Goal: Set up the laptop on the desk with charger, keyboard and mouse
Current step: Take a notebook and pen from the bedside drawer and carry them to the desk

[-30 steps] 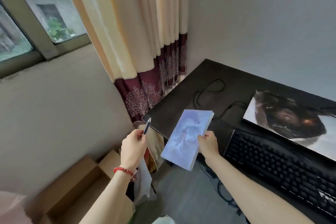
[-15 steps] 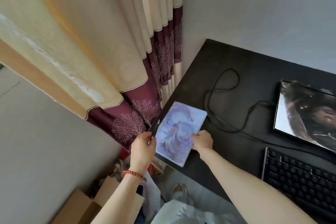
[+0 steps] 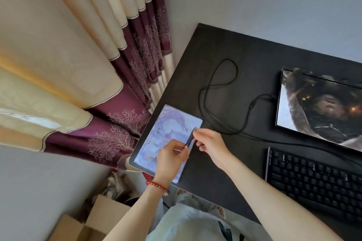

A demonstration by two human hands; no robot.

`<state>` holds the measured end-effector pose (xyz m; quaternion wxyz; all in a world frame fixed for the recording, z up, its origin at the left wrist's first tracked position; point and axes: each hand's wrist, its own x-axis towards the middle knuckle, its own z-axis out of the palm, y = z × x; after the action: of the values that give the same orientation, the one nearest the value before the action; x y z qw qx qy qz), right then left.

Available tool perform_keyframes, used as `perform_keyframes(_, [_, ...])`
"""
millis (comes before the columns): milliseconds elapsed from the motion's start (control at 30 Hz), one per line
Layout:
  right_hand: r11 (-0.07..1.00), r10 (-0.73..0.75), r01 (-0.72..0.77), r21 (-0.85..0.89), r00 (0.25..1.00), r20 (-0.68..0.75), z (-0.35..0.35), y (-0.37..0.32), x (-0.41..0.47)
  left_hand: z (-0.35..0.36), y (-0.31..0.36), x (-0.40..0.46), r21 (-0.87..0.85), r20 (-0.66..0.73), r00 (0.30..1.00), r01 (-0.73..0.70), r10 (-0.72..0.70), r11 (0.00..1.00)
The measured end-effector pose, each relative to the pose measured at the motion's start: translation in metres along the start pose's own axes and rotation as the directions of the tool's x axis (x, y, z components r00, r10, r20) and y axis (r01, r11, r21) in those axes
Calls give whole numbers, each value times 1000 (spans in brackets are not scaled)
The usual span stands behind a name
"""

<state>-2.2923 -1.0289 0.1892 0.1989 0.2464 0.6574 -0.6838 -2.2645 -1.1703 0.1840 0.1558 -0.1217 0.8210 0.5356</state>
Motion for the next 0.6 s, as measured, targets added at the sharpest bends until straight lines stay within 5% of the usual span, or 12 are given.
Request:
perform_keyframes(133, [999, -33, 34, 5, 995, -94, -16, 4, 4, 14, 0, 4, 55, 55, 993, -112, 109, 992])
perform_keyframes(233, [1000, -3, -2, -21, 975, -220, -29, 15, 10, 12, -18, 15, 545, 54, 978, -197, 201, 815])
perform_keyframes(300, [997, 43, -60, -48, 953, -300, -34, 24, 15, 3, -32, 22, 731, 58, 992, -117, 110, 672])
perform_keyframes(433, [983, 105, -150, -105, 930, -351, -26, 33, 29, -11, -54, 29, 817, 132, 991, -124, 28, 563])
perform_keyframes(600, [952, 107, -206, -227, 917, -383, -5, 27, 39, -10, -57, 29, 822, 132, 991, -104, -9, 559])
